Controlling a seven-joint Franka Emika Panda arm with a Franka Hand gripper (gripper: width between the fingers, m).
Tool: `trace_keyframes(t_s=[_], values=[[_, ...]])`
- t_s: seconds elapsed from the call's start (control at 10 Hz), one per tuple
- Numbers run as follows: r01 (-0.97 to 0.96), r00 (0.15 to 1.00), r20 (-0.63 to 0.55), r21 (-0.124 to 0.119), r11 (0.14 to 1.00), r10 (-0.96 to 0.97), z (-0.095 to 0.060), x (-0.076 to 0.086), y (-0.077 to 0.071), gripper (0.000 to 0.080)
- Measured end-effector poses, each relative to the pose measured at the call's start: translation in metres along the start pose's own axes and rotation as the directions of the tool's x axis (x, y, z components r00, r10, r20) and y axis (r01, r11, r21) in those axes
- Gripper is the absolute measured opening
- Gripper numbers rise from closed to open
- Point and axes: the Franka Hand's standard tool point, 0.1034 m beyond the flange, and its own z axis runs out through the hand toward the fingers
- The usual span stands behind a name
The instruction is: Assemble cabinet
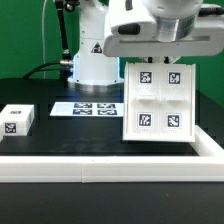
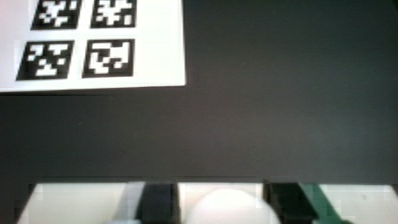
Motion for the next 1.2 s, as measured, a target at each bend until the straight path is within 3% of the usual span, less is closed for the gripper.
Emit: trace_keyframes(t_s=[0.2,0.6,0.8,1.2], values=[[-0.012,1.000,0.019,0.018,1.000,0.012,-0.0055,0.0076,0.0078,0.0225],[-0.013,1.000,0.026,0.016,1.000,0.013,-0.0033,0.0089,0.0078,0.0225],[-0.002,1.000,0.016,-0.017,1.000,0.002,-0.0029,0.0085,0.0012,0.0225],[0.000,1.000,0.019,-0.013,1.000,0.000,-0.0024,0.0086,0.0027,0.0225]])
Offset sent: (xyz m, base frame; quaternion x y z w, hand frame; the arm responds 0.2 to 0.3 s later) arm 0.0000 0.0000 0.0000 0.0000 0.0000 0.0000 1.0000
